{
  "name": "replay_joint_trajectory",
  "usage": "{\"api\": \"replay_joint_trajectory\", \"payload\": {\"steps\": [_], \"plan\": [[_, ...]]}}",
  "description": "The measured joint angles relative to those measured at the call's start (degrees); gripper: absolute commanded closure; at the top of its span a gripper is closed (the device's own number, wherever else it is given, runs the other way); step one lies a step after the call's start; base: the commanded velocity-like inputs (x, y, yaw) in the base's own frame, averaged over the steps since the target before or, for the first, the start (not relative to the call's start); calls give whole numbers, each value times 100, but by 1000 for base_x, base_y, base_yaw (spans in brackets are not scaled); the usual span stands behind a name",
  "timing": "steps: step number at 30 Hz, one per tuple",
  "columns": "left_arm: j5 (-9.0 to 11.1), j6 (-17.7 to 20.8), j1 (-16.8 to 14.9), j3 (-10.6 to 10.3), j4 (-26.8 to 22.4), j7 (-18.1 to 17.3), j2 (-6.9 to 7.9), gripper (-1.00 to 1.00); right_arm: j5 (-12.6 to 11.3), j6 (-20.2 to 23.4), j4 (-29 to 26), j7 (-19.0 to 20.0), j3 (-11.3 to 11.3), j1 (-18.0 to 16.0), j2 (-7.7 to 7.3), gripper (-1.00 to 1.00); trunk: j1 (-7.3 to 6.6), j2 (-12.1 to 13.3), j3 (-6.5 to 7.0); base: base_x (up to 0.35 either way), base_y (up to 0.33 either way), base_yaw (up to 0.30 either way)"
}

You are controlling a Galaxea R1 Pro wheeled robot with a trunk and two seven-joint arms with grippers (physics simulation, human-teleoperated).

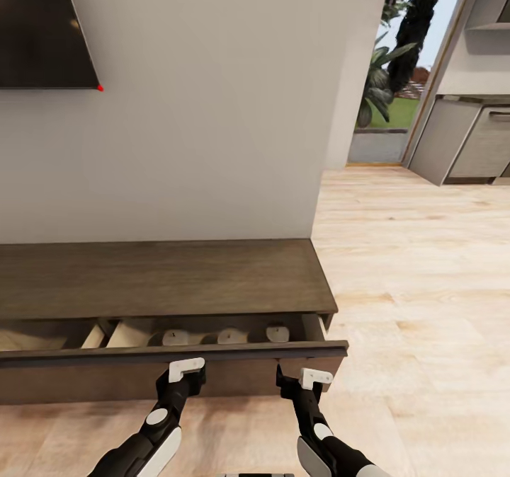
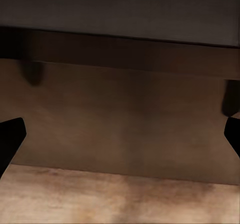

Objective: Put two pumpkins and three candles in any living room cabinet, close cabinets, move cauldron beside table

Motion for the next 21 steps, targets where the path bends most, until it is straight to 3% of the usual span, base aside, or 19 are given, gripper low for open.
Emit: {"api": "replay_joint_trajectory", "payload": {"steps": [21], "plan": [[2,0,0,1,-8,1,1,-100,0,-1,0,-7,0,0,0,-100,0,0,0,107,0,0]]}}
